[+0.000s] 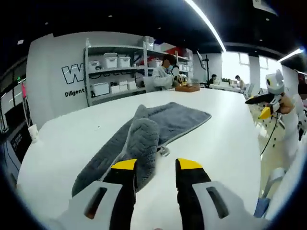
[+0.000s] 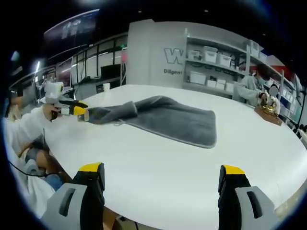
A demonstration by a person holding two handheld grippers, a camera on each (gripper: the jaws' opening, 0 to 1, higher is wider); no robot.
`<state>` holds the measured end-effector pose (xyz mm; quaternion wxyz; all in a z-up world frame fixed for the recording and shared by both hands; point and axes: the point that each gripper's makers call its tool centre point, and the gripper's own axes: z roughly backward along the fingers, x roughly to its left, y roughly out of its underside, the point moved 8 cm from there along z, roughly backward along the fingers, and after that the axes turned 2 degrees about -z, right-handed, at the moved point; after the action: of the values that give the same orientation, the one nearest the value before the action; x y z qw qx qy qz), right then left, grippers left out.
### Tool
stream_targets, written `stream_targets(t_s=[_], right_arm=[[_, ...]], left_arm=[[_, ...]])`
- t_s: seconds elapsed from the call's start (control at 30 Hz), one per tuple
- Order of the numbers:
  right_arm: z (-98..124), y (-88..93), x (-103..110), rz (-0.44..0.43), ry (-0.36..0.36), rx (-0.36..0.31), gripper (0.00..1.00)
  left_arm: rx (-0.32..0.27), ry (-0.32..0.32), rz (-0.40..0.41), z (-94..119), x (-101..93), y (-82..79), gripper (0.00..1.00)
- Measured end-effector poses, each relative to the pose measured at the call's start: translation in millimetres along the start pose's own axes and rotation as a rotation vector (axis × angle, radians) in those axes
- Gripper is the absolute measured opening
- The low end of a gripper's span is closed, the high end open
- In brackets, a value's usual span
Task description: Open the folded towel by lifting each exposed corner and separating the folded layers until the towel lies flat within the target outline without major curled edges
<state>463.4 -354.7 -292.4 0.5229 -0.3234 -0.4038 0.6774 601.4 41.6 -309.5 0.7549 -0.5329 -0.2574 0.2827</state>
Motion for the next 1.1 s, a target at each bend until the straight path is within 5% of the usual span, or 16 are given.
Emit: stream_targets(t_s=[0.53,1.1], right_arm=[[-4.0,0.5,1.9,0.011,-0.003,0.018,0.99],[-4.6,1.7,3.5,0.015,-0.006,0.026,0.99]], left_arm=[[-0.042,0.052,-0.027,10.3,-15.4,0.1,0.64],[-0.005,0.097,0.021,7.4,-25.6,6.2,0.96]])
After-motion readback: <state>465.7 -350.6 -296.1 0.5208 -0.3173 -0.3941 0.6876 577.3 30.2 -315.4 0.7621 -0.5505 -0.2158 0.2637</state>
